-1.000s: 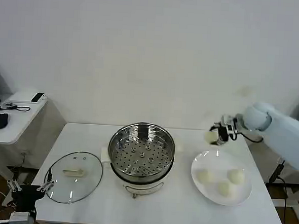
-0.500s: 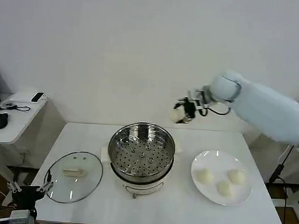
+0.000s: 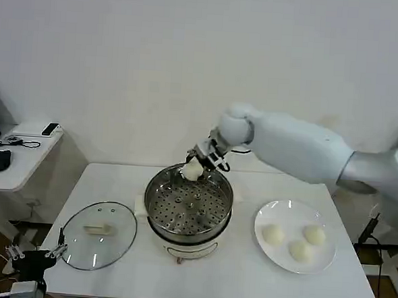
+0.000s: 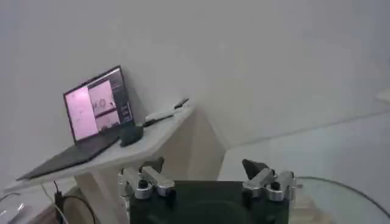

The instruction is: Take steamed baozi put them in steamer then cover it.

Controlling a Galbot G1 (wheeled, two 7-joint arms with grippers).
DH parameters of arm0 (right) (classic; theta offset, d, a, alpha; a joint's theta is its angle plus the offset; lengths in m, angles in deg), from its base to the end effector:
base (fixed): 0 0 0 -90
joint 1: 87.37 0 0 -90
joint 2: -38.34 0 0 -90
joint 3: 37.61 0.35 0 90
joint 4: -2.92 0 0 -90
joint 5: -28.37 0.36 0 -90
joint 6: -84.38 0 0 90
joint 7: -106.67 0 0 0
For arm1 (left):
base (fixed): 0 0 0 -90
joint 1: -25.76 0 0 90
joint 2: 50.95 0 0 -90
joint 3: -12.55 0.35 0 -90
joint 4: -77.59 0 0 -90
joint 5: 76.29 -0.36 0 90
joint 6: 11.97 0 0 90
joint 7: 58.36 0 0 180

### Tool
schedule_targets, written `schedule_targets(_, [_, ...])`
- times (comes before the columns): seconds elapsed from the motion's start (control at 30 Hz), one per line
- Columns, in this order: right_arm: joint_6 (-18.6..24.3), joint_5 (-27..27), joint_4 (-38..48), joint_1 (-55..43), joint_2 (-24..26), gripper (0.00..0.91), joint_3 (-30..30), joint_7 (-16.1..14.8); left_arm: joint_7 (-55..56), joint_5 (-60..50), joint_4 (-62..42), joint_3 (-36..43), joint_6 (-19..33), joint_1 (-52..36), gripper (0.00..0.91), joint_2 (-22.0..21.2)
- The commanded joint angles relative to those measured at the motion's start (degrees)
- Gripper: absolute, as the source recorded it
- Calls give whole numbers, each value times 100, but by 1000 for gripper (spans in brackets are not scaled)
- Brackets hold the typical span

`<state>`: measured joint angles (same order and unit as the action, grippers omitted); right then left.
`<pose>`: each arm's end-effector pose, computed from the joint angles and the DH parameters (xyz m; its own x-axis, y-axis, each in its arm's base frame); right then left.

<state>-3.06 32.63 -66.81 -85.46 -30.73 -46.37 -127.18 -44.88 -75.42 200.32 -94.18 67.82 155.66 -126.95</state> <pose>0.5606 0.1422 -0.0702 -0.2476 -0.3796 0.8914 -0.5816 -0.6776 -0.4501 0.1393 0.1222 -0.2855 -0.9149 -0.3762 0.1463 -0.2952 0.8708 0.3932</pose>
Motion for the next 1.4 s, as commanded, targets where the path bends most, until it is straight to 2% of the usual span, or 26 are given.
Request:
schedule_targets(0.03, [1048, -940, 310, 140, -432, 685, -286, 100, 25, 5, -67, -7, -6, -4, 907, -9])
schedule_targets(0.17, [1297, -1098, 336, 267, -392, 685, -257, 197, 24, -11, -101, 10, -6, -43, 907, -31])
schedule_targets(0.33, [1733, -1608, 458, 440, -439, 685, -185, 422, 12, -59, -150, 62, -1, -67, 907, -30])
schedule_targets(0.4, [1837, -1720, 549, 496, -477, 725, -117, 503, 12, -62, -163, 64, -1, -74, 907, -31])
schedule_targets(0.77, [2031, -1908, 881, 531, -671, 746, -136, 565, 22, -54, -181, 101, 3, -82, 907, -26])
schedule_targets(0.83, [2049, -1894, 953, 525, -707, 806, -129, 564, 25, -54, -177, 107, 7, -76, 907, -28])
schedule_targets(0.87, [2046, -1885, 956, 518, -712, 907, -125, 558, 25, -54, -175, 108, 7, -71, 907, -25])
schedule_targets(0.9, [2043, -1872, 932, 503, -704, 907, -125, 551, 24, -54, -173, 105, 9, -67, 907, -26])
schedule_targets(1.07, [1818, -1303, 447, 154, -438, 907, -100, 483, 28, -46, -159, 93, 8, -54, 907, -10])
schedule_targets(1.2, [1318, -626, -341, -412, 278, 907, -71, 398, 12, -43, -128, 151, 7, -65, 907, 5])
schedule_targets(1.27, [854, 160, -867, -719, 836, 907, -239, 426, -12, -52, -104, 219, 3, -86, 907, 18])
schedule_targets(1.33, [547, 552, -1269, -864, 1321, 907, -366, 477, -52, -55, -77, 279, 1, -99, 907, 42])
schedule_targets(1.4, [304, 708, -1558, -962, 1767, 907, -483, 569, -153, -61, -65, 311, -2, -109, 907, 59])
